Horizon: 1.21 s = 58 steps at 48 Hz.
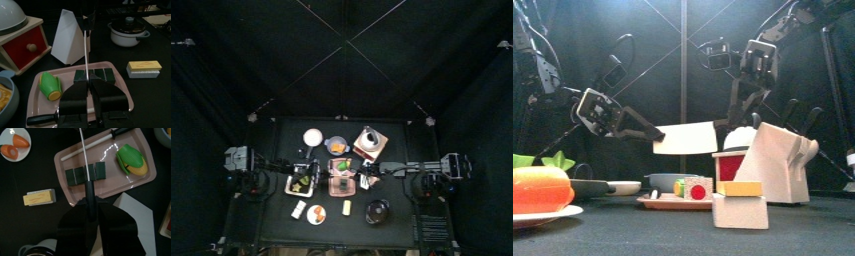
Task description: Cut sushi roll
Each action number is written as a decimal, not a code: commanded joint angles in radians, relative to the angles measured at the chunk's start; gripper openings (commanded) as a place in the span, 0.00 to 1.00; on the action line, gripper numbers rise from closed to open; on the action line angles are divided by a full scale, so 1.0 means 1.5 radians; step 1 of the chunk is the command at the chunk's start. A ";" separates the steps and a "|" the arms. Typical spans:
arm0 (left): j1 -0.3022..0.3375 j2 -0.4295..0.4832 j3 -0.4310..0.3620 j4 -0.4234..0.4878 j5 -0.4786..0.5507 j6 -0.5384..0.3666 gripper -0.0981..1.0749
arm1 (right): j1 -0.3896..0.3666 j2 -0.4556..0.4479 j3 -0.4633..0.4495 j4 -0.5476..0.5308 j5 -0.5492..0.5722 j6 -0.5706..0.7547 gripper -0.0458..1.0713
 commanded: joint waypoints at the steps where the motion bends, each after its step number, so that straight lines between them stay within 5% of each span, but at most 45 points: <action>1: 0.003 -0.003 -0.012 0.000 -0.001 0.001 0.41 | -0.004 -0.008 -0.006 0.000 -0.003 0.001 0.36; 58: -0.002 0.031 -0.028 0.004 0.062 0.029 0.41 | -0.016 0.051 -0.004 -0.052 0.021 0.002 0.36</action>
